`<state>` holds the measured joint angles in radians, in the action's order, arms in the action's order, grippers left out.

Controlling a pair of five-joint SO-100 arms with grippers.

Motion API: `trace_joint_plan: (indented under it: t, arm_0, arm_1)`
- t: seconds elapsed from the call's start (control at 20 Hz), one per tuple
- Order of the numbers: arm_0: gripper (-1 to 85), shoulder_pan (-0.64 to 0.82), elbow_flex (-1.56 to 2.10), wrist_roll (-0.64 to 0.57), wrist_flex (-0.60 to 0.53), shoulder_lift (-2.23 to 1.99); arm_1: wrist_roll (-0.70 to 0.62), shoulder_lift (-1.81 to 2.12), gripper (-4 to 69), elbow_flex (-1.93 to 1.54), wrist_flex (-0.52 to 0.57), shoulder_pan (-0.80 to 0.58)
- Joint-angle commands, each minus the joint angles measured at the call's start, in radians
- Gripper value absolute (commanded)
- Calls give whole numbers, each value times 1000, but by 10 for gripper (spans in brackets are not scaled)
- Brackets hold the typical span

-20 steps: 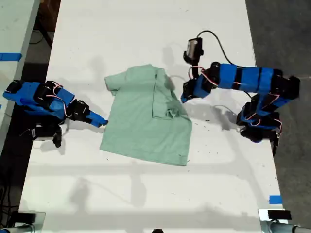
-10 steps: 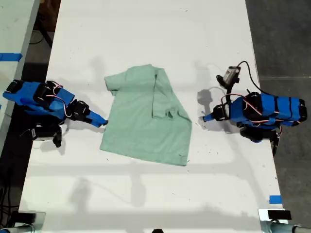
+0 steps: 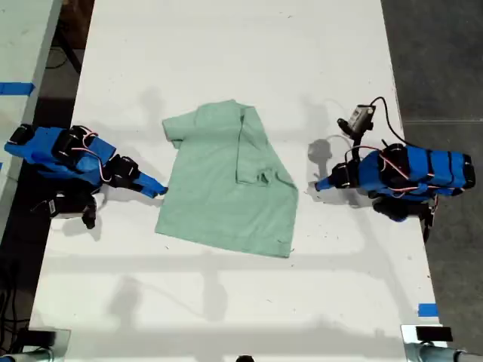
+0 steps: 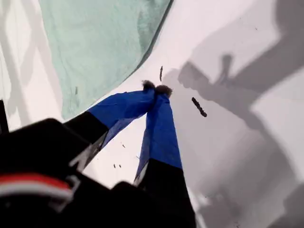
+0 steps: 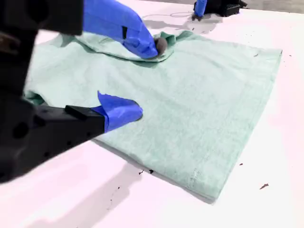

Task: Fold t shirt

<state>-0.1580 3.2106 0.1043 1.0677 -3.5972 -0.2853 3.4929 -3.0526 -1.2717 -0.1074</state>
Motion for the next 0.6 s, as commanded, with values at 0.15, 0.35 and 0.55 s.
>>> trace_joint_plan:
  t: [0.15,0.35,0.55]
  arm_0:
    - [178,-8,-2,-6,0,-6]
    - [178,-8,-2,-6,0,-6]
    - [178,-8,-2,-6,0,-6]
  arm_1:
    - [26,17,-2,-52,-6,-3]
    - [29,17,-2,-52,-6,2]
    - [32,17,-2,-52,-8,-2]
